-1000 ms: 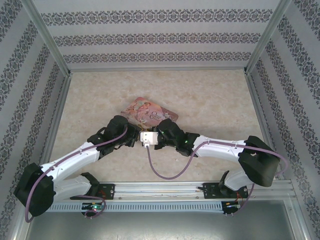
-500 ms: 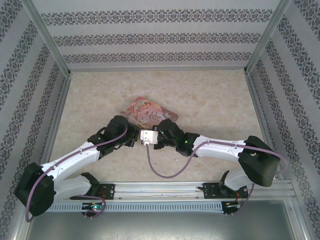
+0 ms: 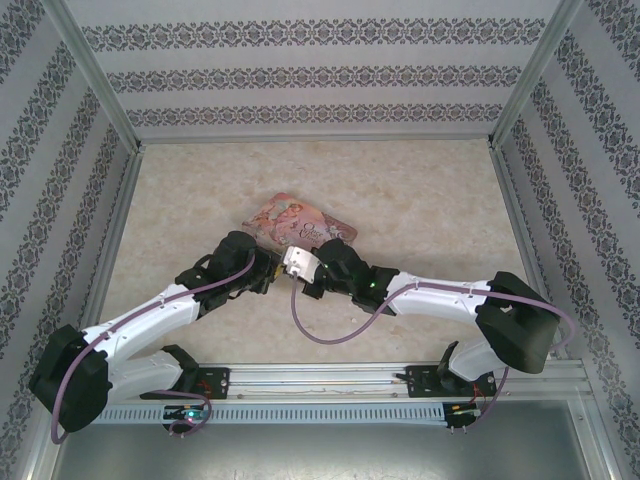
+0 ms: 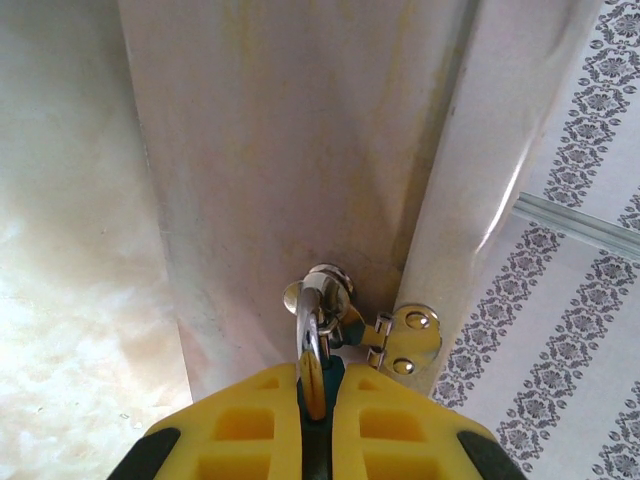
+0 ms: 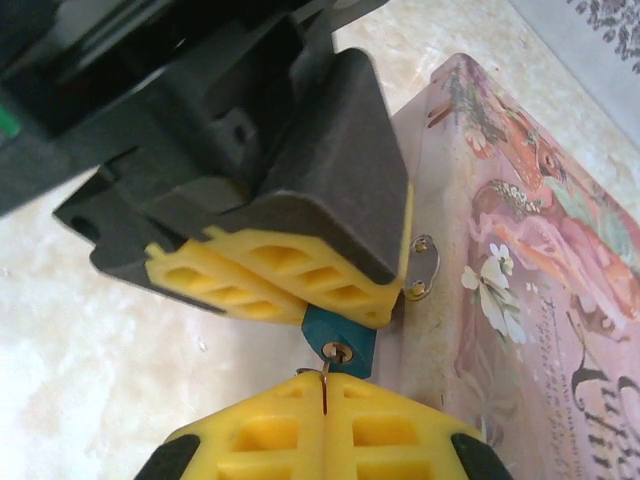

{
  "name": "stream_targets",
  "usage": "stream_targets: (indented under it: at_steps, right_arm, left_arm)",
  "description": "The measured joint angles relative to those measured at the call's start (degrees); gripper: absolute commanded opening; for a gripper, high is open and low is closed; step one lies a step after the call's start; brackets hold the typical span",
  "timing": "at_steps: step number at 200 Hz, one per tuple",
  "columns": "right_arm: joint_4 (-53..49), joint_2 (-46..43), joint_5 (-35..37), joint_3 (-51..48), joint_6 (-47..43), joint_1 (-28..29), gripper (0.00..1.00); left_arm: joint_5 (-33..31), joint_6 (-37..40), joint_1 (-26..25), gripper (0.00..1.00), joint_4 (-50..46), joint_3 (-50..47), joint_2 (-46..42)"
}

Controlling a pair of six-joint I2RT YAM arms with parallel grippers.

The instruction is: Unlock the padlock with the key

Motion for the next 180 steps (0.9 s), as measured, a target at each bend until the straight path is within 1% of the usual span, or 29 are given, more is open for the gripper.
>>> stream_targets:
  at_steps: [29,48,100,180]
  right_arm:
    - [4.02,0.15,-0.44,-2.47,7.15,0.02,0.0]
    - [5.88,0.9,-0.46,-3.63,9.77,0.39,0.0]
    - [12.13,1.51,-0.22,-9.14,13.35,1.14,0.0]
    - [19.26,1.88,0.68,-15.91,18.32,1.16,0.0]
  left_arm:
    - [0.28,-0.13,-0.07,0.0,0.66,-0.57,0.57]
    - [0.26,-0.2,-0.42,0.0,0.83,-1.14,1.2]
    - [-0.68,-0.22,-3.15,0.0,0.9,-1.9,3.82]
    - [-1.25,-0.59,-6.38,0.0,4.59,-2.73,8.33]
